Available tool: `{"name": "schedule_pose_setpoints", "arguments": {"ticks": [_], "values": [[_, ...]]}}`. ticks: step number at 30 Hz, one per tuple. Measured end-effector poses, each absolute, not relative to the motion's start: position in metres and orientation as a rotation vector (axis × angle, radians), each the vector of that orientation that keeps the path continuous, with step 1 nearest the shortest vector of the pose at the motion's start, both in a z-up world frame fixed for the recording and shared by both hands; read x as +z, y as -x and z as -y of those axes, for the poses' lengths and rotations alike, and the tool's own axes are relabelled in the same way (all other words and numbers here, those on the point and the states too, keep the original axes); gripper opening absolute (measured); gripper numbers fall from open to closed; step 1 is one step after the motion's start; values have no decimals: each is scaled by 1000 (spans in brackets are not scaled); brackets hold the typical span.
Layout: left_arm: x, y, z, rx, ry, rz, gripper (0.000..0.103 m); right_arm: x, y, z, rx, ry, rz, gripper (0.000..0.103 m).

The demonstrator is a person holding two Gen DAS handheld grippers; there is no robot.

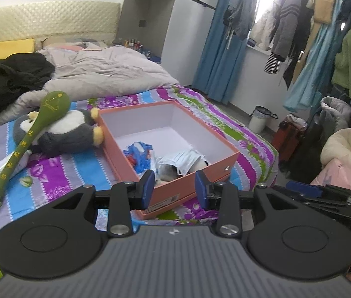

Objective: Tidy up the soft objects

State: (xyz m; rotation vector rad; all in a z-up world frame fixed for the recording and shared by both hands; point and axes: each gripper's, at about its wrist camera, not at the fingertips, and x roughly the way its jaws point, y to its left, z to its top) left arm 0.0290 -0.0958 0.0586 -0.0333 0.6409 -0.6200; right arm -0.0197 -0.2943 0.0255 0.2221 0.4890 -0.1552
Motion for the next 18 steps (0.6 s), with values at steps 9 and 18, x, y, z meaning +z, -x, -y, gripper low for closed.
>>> {"name": "schedule_pose_setpoints", "arguments": {"ticks": [9,18], "values": [[53,-35,93,-616,40,-655,41,26,16,294,-164,-208,-492,50],[49,-40,94,-607,45,-663,41,26,19,292,-170,-217,-493,50]]}}
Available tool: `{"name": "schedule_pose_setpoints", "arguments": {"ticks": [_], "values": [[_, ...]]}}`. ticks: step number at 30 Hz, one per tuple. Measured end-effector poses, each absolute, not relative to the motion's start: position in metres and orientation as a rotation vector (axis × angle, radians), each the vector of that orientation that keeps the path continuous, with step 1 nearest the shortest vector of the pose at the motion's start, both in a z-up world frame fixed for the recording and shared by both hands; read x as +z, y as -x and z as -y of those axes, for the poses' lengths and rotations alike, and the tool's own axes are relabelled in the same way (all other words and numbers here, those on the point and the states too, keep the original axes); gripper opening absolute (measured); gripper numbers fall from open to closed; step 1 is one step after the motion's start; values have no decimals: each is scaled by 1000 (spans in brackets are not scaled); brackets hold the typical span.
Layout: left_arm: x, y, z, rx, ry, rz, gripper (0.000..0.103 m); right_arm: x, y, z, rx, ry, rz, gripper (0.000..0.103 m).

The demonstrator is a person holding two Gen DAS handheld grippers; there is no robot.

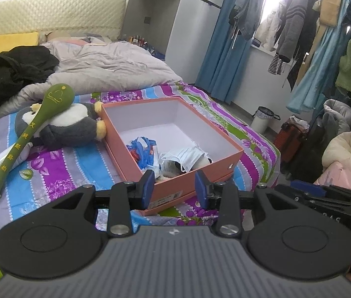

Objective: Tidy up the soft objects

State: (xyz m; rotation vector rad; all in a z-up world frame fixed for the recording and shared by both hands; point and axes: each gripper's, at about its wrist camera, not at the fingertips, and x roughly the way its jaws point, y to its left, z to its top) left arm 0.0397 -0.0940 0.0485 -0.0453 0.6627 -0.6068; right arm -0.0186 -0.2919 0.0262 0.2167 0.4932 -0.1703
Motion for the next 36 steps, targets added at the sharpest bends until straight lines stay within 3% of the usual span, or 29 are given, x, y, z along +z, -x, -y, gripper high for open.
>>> {"name": "schedule_pose_setpoints", "arguments": {"ticks": [20,21,23,25,26,27,29,36], "values": [[46,-40,90,-596,52,-661,42,26,18,289,-181,-210,-489,50],[46,-40,90,-596,55,-662,44,26,18,289,-179,-209,-491,50],[45,-41,90,-588,61,-663,68,25,17,289,-171,-204,-495,51],[45,-42,89,-563,62,-662,81,24,16,289,-183,-195,-499,74],[45,-42,88,-552,62,-660,86,23,16,289,-190,-192,-494,93],[45,-43,87,-541,62,-660,89,23,17,289,-193,-192,-491,103],[46,-44,86,-535,54,-661,96,21,16,290,-201,-193,-494,103],[45,-40,90,-513,5,-662,102,18,13,291,-208,-217,-501,103]]}}
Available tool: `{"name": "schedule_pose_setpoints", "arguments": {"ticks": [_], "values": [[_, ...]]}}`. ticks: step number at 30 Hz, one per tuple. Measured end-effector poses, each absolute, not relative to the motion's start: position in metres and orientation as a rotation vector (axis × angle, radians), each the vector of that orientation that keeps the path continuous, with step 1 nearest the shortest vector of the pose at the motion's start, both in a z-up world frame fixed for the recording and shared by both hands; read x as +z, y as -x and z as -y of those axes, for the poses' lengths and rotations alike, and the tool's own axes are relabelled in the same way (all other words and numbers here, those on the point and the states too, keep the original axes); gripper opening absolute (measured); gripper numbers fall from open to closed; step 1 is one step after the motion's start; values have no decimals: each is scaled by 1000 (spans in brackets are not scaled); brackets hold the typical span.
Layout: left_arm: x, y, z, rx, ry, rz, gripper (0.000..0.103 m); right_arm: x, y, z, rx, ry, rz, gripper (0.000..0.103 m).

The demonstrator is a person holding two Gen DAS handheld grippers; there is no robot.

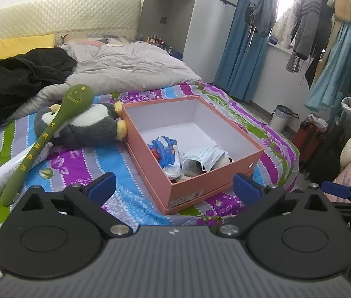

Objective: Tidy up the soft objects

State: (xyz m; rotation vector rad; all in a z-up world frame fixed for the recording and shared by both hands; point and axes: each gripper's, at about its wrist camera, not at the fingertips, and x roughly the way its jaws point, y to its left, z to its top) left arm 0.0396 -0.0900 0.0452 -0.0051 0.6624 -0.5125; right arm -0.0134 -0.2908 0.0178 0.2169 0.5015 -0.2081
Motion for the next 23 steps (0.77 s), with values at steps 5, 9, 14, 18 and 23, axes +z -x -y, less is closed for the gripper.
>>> {"name": "schedule_pose_setpoints", "arguments": {"ticks": [5,9,14,18,23], "values": [[44,-36,93,-509,-24,-662,103,18,13,291,-210,-217,-495,103],[45,-34,95,-495,-33,-662,103,18,13,293,-217,-223,-492,103],[45,-35,95,-496,-27,-680,103,17,13,294,-220,-228,-493,103],[45,-34,96,-494,-35,-679,103,17,12,295,-221,-235,-498,103],[47,-34,95,-489,-28,-676,103,15,11,294,-221,-236,-502,103]]}}
